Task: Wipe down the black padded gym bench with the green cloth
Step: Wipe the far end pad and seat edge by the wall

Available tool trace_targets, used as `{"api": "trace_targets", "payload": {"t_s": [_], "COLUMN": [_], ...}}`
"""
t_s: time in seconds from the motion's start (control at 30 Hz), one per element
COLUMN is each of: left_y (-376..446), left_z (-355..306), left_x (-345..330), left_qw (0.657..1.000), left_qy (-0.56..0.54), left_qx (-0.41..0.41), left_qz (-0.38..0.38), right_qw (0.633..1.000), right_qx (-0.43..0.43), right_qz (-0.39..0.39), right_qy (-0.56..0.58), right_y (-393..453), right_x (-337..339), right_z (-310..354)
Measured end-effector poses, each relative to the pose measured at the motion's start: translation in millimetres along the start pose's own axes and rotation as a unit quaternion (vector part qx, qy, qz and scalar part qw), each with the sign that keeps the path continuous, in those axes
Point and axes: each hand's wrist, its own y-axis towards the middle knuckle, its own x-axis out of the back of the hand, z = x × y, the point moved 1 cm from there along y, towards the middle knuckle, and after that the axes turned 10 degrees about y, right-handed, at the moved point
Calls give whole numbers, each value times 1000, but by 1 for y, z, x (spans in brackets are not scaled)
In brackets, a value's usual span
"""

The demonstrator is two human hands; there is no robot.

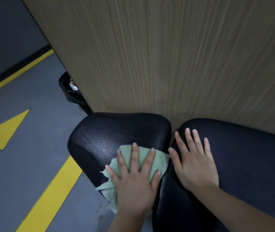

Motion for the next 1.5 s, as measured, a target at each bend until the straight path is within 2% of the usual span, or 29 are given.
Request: {"api": "trace_targets", "payload": {"t_s": [0.47,0.7,0.9,0.97,1.1,1.2,1.3,1.33,1.4,1.5], "left_y": [47,74,100,103,93,63,45,45,48,48], "left_z": [-15,-25,-40,-43,-15,30,47,46,43,44], "left_x": [3,8,10,13,24,12,-10,-13,-15,-15], "left_qw": [999,999,1000,999,972,977,974,970,966,958], "left_qy": [2,-20,-1,-37,-219,-165,-162,-170,-183,-209], "left_qx": [-48,-40,9,35,41,51,102,117,131,132], "left_qz": [15,-3,23,7,-69,-124,-121,-126,-127,-144], "right_qw": [999,997,996,995,991,991,987,983,975,966], "right_qx": [2,3,0,4,8,13,76,114,171,170], "right_qz": [-30,-46,-54,-55,-51,-46,-47,-43,20,166], "right_qy": [15,54,74,82,120,129,136,138,141,105], "right_y": [0,0,3,3,1,-2,0,5,23,53], "right_x": [-4,-5,-6,-5,0,5,12,15,19,6], "right_z": [-4,-4,-5,-5,-2,-3,3,12,35,64]}}
